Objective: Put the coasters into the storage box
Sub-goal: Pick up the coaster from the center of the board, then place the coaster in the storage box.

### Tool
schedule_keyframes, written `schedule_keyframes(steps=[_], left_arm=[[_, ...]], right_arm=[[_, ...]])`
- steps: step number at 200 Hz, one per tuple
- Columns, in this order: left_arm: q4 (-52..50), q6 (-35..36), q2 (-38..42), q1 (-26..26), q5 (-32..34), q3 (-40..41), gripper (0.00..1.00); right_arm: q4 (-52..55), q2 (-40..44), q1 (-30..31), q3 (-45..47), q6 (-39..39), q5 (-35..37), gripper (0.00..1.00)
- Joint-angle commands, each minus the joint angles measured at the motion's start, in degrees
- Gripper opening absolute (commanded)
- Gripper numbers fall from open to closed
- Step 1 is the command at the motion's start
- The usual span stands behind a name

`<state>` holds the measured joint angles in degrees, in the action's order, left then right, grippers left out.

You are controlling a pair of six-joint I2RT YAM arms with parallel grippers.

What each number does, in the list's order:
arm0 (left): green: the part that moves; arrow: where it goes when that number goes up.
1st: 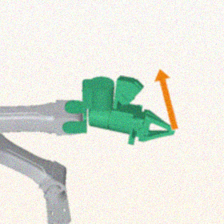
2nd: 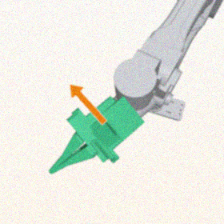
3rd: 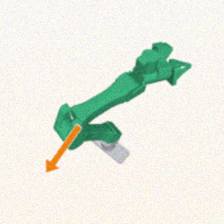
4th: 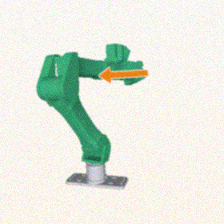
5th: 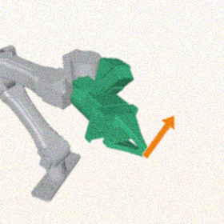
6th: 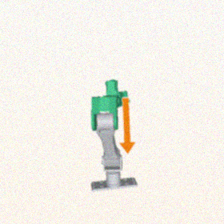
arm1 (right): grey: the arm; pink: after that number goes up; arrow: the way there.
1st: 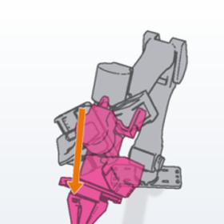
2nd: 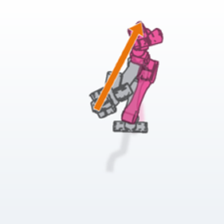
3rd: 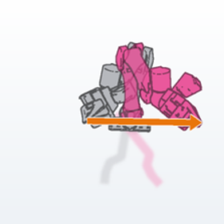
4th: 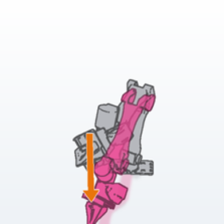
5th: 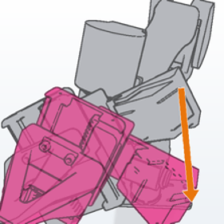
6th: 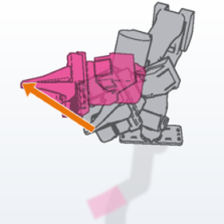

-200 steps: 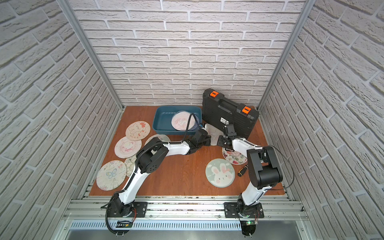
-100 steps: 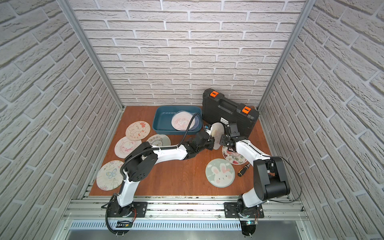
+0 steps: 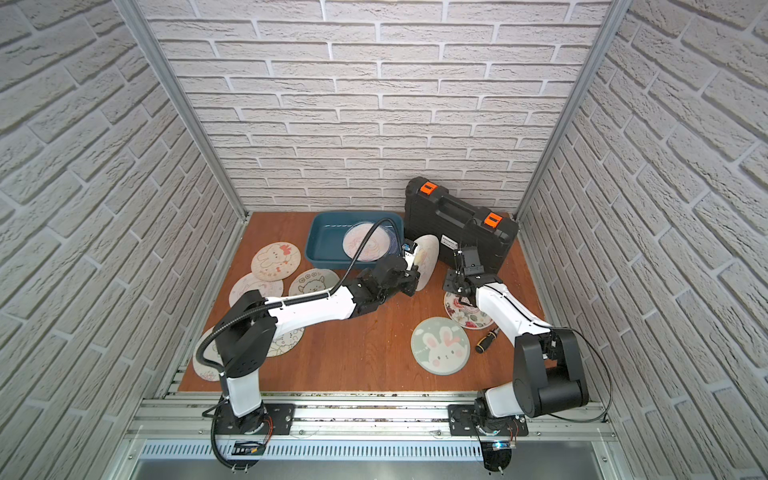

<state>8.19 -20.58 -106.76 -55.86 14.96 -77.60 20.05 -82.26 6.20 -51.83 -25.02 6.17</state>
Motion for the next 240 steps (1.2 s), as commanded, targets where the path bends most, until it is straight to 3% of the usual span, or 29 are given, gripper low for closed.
schedule_keyframes(steps=[1, 111, 188, 240], left_arm=[[-0.6, 2.1, 3.6, 1.7, -0.3, -1.2, 0.0], [-6.6, -1.4, 7.2, 15.0, -3.7, -3.4, 0.0], [-6.8, -5.9, -5.4, 23.2, -11.2, -11.6, 0.0], [-13.4, -11.2, -12.8, 26.7, -9.0, -15.5, 0.0]], right_arm=[[0.4, 1.7, -0.1, 1.3, 0.4, 0.6, 0.52], [-3.0, 2.5, -0.1, 4.1, 0.2, 0.0, 0.52], [-3.5, 2.2, 0.0, 4.1, 1.2, 0.4, 0.52], [-3.4, 1.6, 0.0, 4.0, 1.6, 0.6, 0.52]])
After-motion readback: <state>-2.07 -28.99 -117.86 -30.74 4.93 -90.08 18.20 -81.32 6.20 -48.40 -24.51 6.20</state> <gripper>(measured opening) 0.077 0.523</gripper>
